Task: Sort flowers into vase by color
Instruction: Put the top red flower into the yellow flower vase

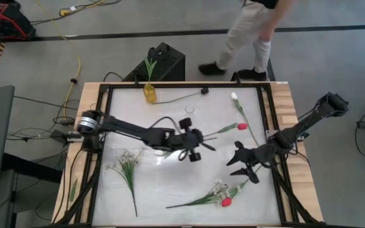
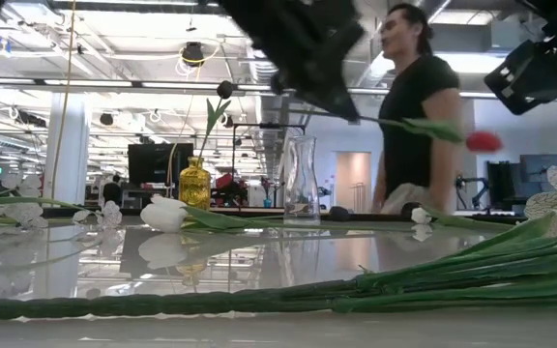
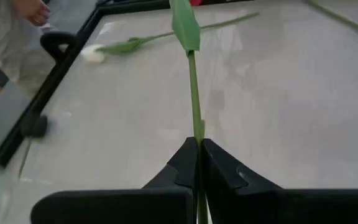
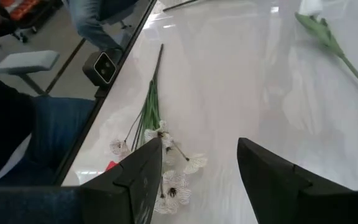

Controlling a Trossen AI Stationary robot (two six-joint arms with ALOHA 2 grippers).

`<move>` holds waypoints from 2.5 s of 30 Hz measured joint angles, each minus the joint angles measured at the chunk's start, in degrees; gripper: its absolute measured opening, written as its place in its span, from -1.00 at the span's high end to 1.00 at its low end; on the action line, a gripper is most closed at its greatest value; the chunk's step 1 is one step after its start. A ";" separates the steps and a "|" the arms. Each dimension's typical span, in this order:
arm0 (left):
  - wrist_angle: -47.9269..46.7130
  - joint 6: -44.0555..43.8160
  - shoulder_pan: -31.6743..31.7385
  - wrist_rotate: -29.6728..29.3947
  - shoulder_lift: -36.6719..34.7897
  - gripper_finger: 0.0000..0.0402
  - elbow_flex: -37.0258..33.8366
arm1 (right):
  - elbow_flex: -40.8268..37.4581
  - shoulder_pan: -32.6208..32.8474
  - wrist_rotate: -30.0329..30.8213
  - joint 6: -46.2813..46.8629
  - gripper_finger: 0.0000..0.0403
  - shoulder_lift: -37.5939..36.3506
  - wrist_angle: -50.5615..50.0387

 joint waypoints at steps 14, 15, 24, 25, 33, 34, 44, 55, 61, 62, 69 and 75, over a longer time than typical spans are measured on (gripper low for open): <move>60.44 -5.76 -0.05 4.67 -15.10 1.00 -36.87 | 0.00 -2.16 5.41 -14.23 -0.16 8.97 17.16; 64.33 -5.58 -0.05 6.53 -14.73 1.00 -37.86 | 0.00 -3.15 5.43 -15.71 -0.16 10.63 19.89; 72.97 -6.10 -0.41 19.51 -10.23 1.00 -38.63 | 0.00 -13.88 5.26 -24.93 -0.16 20.64 44.06; 73.11 -6.19 -0.54 19.82 -9.83 1.00 -38.62 | 0.00 -14.66 4.71 -25.20 -0.16 20.70 45.25; 72.93 -4.69 -1.27 19.87 -9.73 1.00 -38.64 | 0.00 -18.56 -2.71 -24.91 -0.16 20.11 48.65; 72.88 -4.71 -1.27 19.86 -9.73 1.00 -38.62 | 0.00 -18.70 -2.77 -24.91 -0.16 20.13 48.90; 71.52 -5.45 -1.51 19.79 -9.73 1.00 -38.62 | 0.00 -19.00 -2.90 -25.84 -0.16 20.61 52.55; 70.93 -5.85 -1.89 19.70 -9.73 1.00 -38.61 | 0.02 -19.41 -4.08 -26.88 -0.16 20.61 54.66; 70.86 -5.91 -1.88 18.70 -9.73 1.00 -38.60 | 0.02 -19.41 -4.08 -27.43 -0.11 20.61 54.64; 70.81 -5.91 -1.86 18.68 -9.73 1.00 -38.60 | 0.02 -19.41 -4.07 -27.74 -0.08 20.61 54.64; 69.44 -7.87 -1.89 17.58 -9.73 1.00 -38.51 | 0.02 -20.36 -3.63 -27.93 0.33 20.63 54.42; 65.16 -8.27 -1.86 17.83 -9.75 0.85 -38.53 | 0.02 -21.46 -3.80 -27.91 0.87 20.61 53.79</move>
